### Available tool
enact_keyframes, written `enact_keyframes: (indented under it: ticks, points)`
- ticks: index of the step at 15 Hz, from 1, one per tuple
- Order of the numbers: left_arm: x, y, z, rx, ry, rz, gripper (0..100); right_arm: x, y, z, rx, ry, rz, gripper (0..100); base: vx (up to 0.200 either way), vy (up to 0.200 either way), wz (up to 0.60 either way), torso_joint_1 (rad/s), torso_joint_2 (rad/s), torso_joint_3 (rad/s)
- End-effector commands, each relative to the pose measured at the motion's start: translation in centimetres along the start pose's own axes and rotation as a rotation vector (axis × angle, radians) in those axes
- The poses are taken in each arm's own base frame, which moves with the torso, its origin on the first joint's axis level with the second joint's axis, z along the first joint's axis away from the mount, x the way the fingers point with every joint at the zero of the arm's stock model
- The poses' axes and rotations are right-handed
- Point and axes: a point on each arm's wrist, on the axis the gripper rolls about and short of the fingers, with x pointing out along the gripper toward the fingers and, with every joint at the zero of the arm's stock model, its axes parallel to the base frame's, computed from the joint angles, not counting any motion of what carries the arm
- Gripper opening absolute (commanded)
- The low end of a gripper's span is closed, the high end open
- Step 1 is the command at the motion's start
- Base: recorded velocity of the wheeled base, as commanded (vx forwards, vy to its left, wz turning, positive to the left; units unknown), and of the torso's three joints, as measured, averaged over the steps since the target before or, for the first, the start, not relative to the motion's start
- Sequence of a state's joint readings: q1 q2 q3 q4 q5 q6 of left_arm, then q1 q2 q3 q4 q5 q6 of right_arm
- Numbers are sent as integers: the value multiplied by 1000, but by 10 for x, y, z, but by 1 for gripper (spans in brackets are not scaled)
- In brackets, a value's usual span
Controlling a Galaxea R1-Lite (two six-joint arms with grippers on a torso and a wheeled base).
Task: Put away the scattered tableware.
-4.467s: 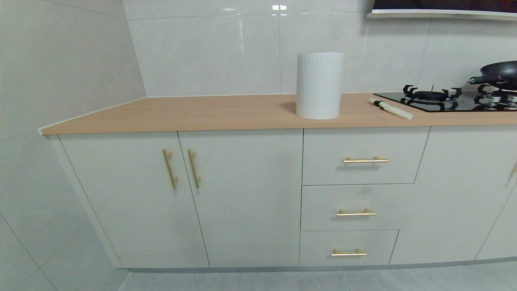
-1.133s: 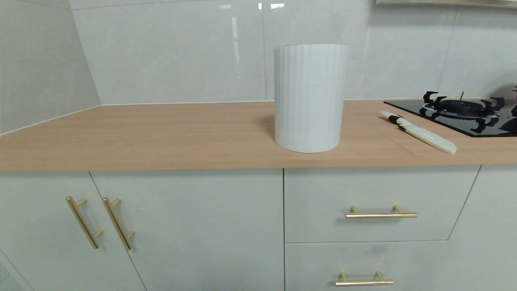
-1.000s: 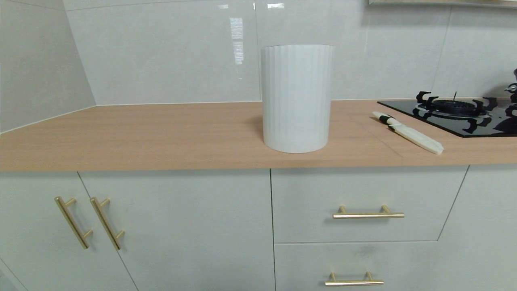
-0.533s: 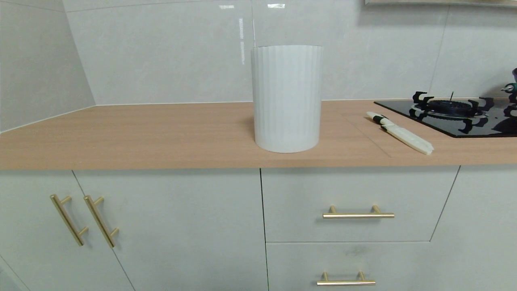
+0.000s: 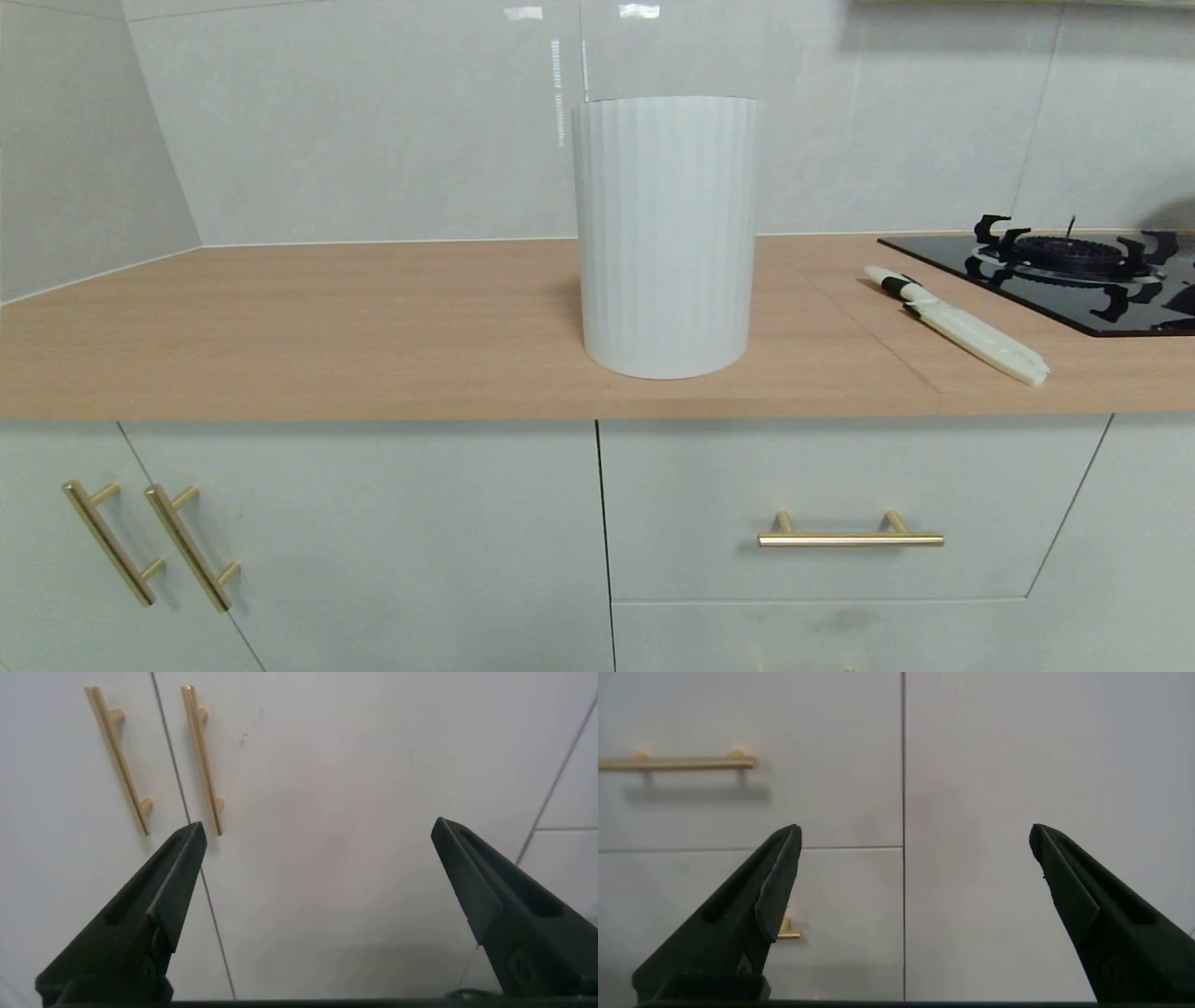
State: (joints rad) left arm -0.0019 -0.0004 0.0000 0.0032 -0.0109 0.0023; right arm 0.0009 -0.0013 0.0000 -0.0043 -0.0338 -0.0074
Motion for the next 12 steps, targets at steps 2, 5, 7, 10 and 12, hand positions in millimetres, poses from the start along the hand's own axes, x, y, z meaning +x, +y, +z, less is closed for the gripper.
enact_keyframes:
  ticks: [2, 5, 7, 10, 12]
  points:
    - [0, 0, 0, 1, 0, -1, 100, 0, 0, 0, 0, 1, 1, 100, 0, 0, 0, 0, 0, 0]
    - [0, 0, 0, 1, 0, -1, 100, 0, 0, 0, 0, 1, 1, 100, 0, 0, 0, 0, 0, 0]
    - [0, 0, 0, 1, 0, -1, 100, 0, 0, 0, 0, 1, 1, 100, 0, 0, 0, 0, 0, 0]
    - [0, 0, 0, 1, 0, -1, 100, 0, 0, 0, 0, 1, 1, 100, 0, 0, 0, 0, 0, 0]
    - [0, 0, 0, 1, 0, -1, 100, 0, 0, 0, -2, 1, 1, 100, 0, 0, 0, 0, 0, 0]
